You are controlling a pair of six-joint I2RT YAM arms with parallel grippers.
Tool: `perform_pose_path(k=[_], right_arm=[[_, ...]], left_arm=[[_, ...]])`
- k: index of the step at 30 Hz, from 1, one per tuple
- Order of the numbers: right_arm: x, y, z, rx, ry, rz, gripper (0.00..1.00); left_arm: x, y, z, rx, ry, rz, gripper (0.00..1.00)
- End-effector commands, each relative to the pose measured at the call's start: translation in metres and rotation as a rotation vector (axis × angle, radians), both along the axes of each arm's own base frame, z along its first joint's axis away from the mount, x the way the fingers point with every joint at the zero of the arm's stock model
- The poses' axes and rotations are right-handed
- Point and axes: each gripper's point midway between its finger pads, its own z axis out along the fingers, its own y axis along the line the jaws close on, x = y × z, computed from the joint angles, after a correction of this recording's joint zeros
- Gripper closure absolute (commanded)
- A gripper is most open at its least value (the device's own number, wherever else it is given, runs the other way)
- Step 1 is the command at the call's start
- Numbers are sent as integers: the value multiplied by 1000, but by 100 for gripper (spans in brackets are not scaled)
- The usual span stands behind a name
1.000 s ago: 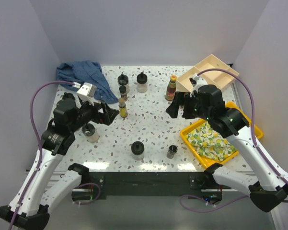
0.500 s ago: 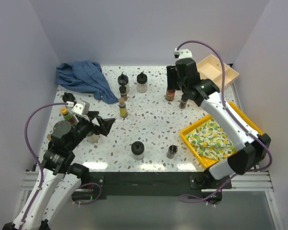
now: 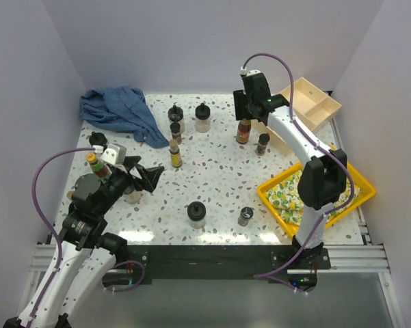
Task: Organize the condiment bottles
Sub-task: Pick up the bottle from the center of the board.
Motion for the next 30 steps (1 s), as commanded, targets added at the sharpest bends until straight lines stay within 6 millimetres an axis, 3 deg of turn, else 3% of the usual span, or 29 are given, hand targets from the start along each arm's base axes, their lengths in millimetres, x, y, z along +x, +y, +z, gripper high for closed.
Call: perform_pose_path(k=[1, 7, 13, 16, 20, 25, 30], right_arm=[[22, 15, 16, 13, -68, 43, 37], [35, 11, 5, -46, -71, 34, 43], [35, 5, 0, -68, -70, 13, 53], [35, 4, 5, -70, -87, 15, 66], [35, 1, 29, -63, -125, -4, 100], [43, 0, 70, -46, -211, -33, 100], [58, -19, 120, -16, -337, -118, 100]], left_arm=[[0, -3, 12, 1, -58, -15, 0], [2, -6, 7, 7, -43, -26, 0], [2, -4, 7, 12, -46, -18, 0], [3, -5, 7, 13, -43, -20, 0], [5, -6, 4, 17, -31, -24, 0], [6, -6, 1, 20, -23, -21, 0], [7, -7, -1, 23, -14, -22, 0]])
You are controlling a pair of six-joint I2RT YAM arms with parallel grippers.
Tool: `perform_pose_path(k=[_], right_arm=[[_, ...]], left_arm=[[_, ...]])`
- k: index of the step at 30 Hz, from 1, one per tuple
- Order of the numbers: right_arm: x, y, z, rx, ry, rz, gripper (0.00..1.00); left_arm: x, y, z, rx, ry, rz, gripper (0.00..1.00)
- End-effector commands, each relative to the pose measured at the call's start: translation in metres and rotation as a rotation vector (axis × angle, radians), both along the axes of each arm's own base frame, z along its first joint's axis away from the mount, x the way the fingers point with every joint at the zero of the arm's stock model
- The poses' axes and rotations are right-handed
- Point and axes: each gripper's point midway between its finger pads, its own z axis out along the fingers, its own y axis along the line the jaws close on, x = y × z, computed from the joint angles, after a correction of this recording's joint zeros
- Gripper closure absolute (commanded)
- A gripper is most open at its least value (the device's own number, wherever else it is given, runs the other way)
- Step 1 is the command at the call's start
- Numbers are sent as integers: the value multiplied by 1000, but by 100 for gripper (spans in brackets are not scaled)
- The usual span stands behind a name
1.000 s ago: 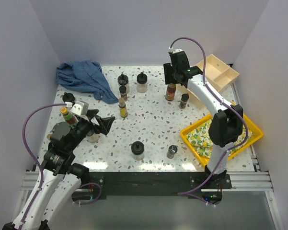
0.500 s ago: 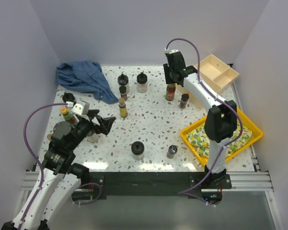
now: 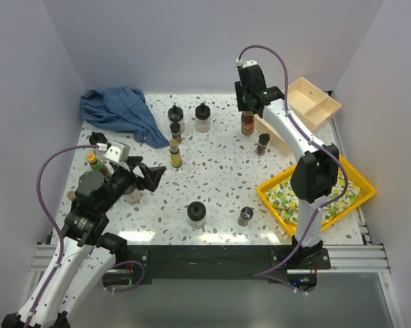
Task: Organize the condiment bottles
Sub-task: Pick up the bottle from the center of the board, then place the bottle in the storage box.
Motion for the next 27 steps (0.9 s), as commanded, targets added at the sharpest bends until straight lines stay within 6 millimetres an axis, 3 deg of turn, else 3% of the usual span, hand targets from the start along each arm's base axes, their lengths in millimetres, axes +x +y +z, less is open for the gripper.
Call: perform_pose_path(k=[1, 2, 4, 6, 12, 17, 19, 24, 27], right_arm=[[31, -23, 115, 70, -317, -109, 100], [35, -32, 132, 83, -360, -137, 100], [46, -49, 142, 74, -402, -197, 100], [54, -62, 167, 99, -481, -238, 100], [85, -116, 202, 90, -653, -389, 100], [110, -164, 210, 67, -741, -498, 100], [123, -185, 197, 60, -751, -531, 100], [147, -214, 178, 68, -793, -558, 100], [153, -227, 185, 80, -846, -567, 100]], left_arm=[[4, -2, 7, 10, -43, -9, 0], [4, -2, 7, 11, -43, -7, 0], [5, -2, 6, 12, -39, -5, 0], [6, -1, 5, 14, -36, -1, 0], [7, 0, 3, 19, -30, 7, 0], [8, 1, 1, 24, -21, 13, 0], [9, 0, -1, 27, -14, 13, 0], [10, 0, -4, 32, -1, 13, 0], [11, -1, -5, 34, 5, 10, 0]])
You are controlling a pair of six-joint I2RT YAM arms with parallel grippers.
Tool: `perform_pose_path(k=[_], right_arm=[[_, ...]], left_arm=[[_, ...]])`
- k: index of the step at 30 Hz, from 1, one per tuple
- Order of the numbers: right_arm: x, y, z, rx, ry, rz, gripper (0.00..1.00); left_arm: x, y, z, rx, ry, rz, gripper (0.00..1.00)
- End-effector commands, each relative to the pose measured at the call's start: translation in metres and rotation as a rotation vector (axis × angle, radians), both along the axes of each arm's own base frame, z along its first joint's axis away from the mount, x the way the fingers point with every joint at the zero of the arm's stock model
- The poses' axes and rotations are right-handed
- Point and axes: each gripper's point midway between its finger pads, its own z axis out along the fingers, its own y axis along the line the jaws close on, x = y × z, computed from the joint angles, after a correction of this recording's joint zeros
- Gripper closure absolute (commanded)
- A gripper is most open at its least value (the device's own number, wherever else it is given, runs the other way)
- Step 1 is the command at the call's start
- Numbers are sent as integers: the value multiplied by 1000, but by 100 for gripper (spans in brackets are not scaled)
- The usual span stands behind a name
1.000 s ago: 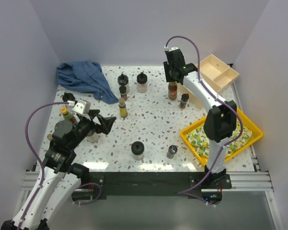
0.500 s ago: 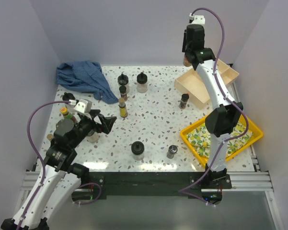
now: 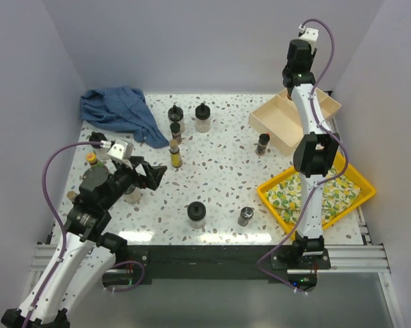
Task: Organize the condiment bottles
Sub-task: Place the bottle in the storage box.
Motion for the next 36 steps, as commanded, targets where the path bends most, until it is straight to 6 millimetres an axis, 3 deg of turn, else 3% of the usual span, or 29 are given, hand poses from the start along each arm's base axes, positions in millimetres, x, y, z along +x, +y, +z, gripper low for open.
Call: perform_pose_path(k=[1, 6, 12, 13, 16, 21, 22, 31, 35, 36], right_arm=[[3, -22, 122, 8, -397, -34, 100], [14, -31, 119, 14, -464, -40, 100], [36, -34, 95, 30, -524, -18, 100], [36, -54, 94, 26, -534, -39, 100], [44, -61, 81, 36, -548, -32, 100], [56, -62, 65, 3, -566, 2, 100], [56, -62, 73, -2, -590, 10, 100], [72, -65, 51, -33, -616, 103, 100], [72, -62, 54, -39, -629, 123, 100], [72, -61, 55, -38, -632, 125, 94]], left_arm=[[4, 0, 5, 14, -31, 0, 0], [7, -2, 0, 20, -13, -2, 0], [8, -2, -3, 26, 3, -4, 0], [8, -3, -3, 26, 4, -5, 0], [9, -3, -5, 31, 12, -2, 0], [11, -1, -8, 36, 23, 10, 0], [11, -1, -8, 37, 26, 10, 0], [15, -2, -14, 47, 54, 14, 0], [16, -1, -17, 53, 63, 22, 0], [17, -1, -17, 54, 66, 22, 0]])
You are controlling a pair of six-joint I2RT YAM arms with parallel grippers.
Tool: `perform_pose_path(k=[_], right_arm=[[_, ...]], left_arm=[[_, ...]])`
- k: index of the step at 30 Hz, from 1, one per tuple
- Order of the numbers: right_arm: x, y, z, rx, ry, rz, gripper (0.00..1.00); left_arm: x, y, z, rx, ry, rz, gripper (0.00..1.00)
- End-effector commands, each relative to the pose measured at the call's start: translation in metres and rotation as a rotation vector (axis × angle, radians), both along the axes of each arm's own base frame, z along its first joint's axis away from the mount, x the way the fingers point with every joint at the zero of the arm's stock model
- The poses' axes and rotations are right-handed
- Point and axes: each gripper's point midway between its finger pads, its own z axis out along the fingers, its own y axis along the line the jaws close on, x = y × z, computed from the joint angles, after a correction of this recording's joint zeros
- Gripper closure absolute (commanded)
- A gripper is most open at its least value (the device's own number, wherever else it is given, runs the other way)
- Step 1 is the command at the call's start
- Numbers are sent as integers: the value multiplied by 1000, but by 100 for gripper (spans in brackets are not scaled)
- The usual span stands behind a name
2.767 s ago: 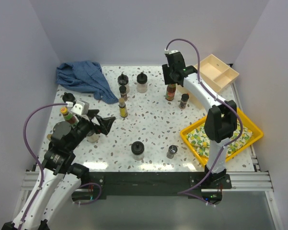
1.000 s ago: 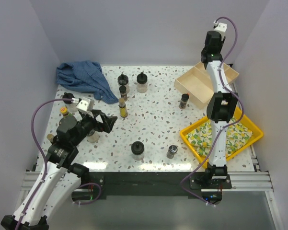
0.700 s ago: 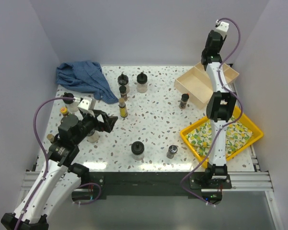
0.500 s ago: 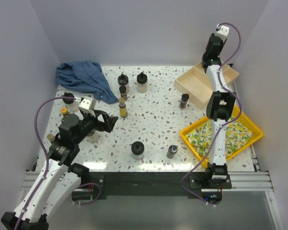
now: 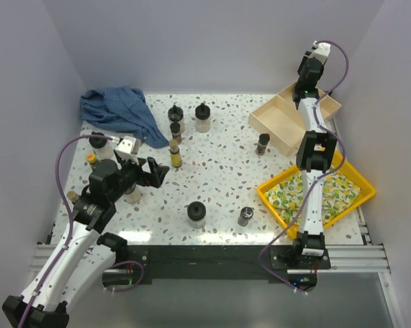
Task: Organize the condiment bottles
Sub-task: Place the bottle in the storage box.
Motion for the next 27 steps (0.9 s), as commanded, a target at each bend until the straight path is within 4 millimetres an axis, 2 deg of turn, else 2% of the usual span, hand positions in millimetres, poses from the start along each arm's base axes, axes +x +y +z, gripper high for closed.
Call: perform_pose_path(k=[1, 2, 3, 6, 11, 12, 14, 16, 18, 19, 22, 24, 25, 26, 27], right_arm=[[-8, 10, 111, -32, -326, 51, 84], [-10, 9, 115, -29, -335, 49, 73], [-10, 9, 115, -24, -336, 49, 53], [-11, 10, 117, -17, -334, 52, 37], [-14, 10, 119, 5, -312, 50, 31], [-18, 10, 131, 11, -323, 50, 30], [-22, 12, 133, 40, -308, 55, 29], [-30, 17, 152, 69, -323, 77, 28], [-36, 23, 160, 91, -305, 91, 28], [-44, 26, 171, 109, -308, 101, 28], [-52, 39, 172, 126, -249, 133, 27], [-67, 46, 183, 145, -202, 134, 26], [-72, 48, 181, 187, -182, 134, 26], [-87, 51, 190, 217, -147, 136, 26], [-95, 57, 191, 247, -123, 160, 26]], left_arm=[[4, 0, 12, 9, -44, 1, 0], [4, 0, 12, 10, -41, 1, 0], [4, 0, 12, 10, -41, 3, 0], [4, 1, 12, 11, -40, 4, 0], [3, 1, 15, 9, -51, 4, 0], [2, 2, 15, 10, -53, 7, 0], [2, 2, 16, 8, -59, 8, 0], [1, 3, 18, 8, -64, 9, 0], [0, 4, 22, 4, -76, 13, 0], [0, 4, 22, 2, -81, 11, 0], [-3, 4, 26, -6, -98, 6, 0], [-4, 4, 29, -10, -108, 4, 0], [-4, 4, 32, -14, -118, 4, 0], [-5, 4, 33, -18, -123, 5, 0], [-4, 5, 33, -18, -125, 9, 0]])
